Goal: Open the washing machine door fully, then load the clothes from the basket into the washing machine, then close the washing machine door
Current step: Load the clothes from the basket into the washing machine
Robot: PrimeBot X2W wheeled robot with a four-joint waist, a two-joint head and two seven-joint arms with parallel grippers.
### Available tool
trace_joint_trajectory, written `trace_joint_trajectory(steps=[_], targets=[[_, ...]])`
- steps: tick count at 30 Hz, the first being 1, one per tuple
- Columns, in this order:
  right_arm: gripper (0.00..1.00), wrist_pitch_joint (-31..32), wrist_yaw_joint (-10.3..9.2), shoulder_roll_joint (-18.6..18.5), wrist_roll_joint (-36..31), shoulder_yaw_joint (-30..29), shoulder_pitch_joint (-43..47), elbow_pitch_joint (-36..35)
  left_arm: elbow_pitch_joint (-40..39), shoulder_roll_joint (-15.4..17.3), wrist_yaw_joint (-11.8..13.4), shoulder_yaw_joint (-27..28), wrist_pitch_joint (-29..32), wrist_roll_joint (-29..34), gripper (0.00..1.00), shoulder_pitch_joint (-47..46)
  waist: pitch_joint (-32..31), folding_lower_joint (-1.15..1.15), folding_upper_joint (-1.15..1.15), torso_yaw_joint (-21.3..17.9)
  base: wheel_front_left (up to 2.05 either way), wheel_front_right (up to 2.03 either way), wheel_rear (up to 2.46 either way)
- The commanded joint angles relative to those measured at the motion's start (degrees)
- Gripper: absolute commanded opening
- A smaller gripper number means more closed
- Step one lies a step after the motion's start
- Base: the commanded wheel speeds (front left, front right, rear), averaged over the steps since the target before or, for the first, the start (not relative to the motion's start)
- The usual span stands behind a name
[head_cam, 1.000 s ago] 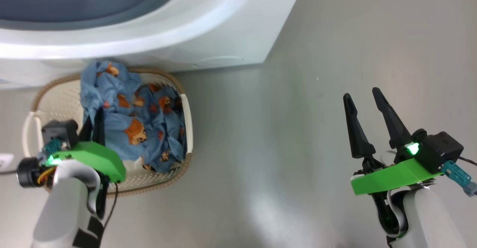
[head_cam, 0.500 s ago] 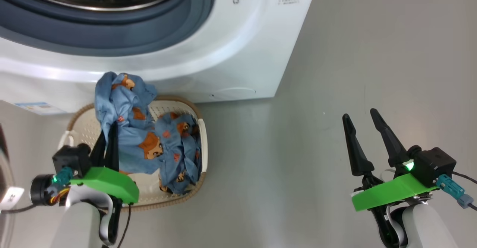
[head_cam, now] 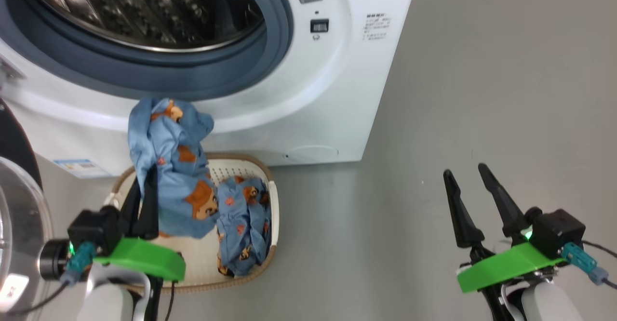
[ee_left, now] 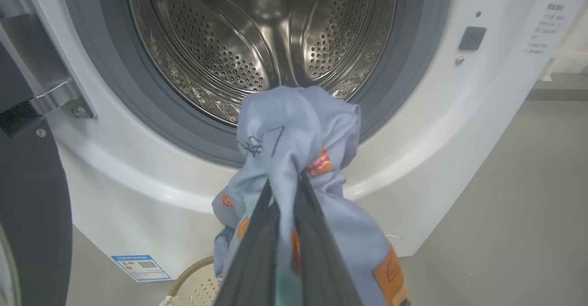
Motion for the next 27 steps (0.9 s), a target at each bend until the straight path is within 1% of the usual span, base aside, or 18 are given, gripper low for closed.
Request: trace_joint_trajectory(steps=[1, 10, 16, 21, 27], targets=[[1.00, -0.27, 0.17, -0.30, 0.26, 1.37, 1.31, -1.10, -2.74, 1.61, 0.43, 1.66, -0.79, 0.65, 0.00, 1.39, -2.27, 0.00, 0.00, 0.11, 0.00, 0.00, 0.00], [1.00, -0.27, 0.17, -0.59, -1.52, -0.09, 4.66, -2.43, -9.45, 2.62, 1.02, 2.88, -0.79, 1.19, 0.00, 8.88, -7.66, 0.00, 0.00, -1.21, 0.00, 0.00, 0.00], [1.00, -0.27, 0.17, -0.84, -2.07, -0.78, 6.33, -3.36, -13.39, 2.20, 1.50, 3.20, -0.79, 1.51, 0.00, 12.95, -10.25, 0.00, 0.00, -1.82, 0.00, 0.00, 0.00], [1.00, -0.27, 0.17, -0.93, -2.45, -2.04, 7.69, -4.10, -15.31, 2.35, 1.61, 3.72, -0.79, 1.75, 0.00, 15.76, -11.97, 0.00, 0.00, -2.09, 0.00, 0.00, 0.00], [1.00, -0.27, 0.17, -1.17, -2.81, -3.22, 9.07, -4.97, -17.12, 2.06, 2.68, 5.23, -0.79, 1.64, 0.00, 18.64, -13.45, 0.00, 0.00, -2.28, 0.00, 0.00, 0.00]])
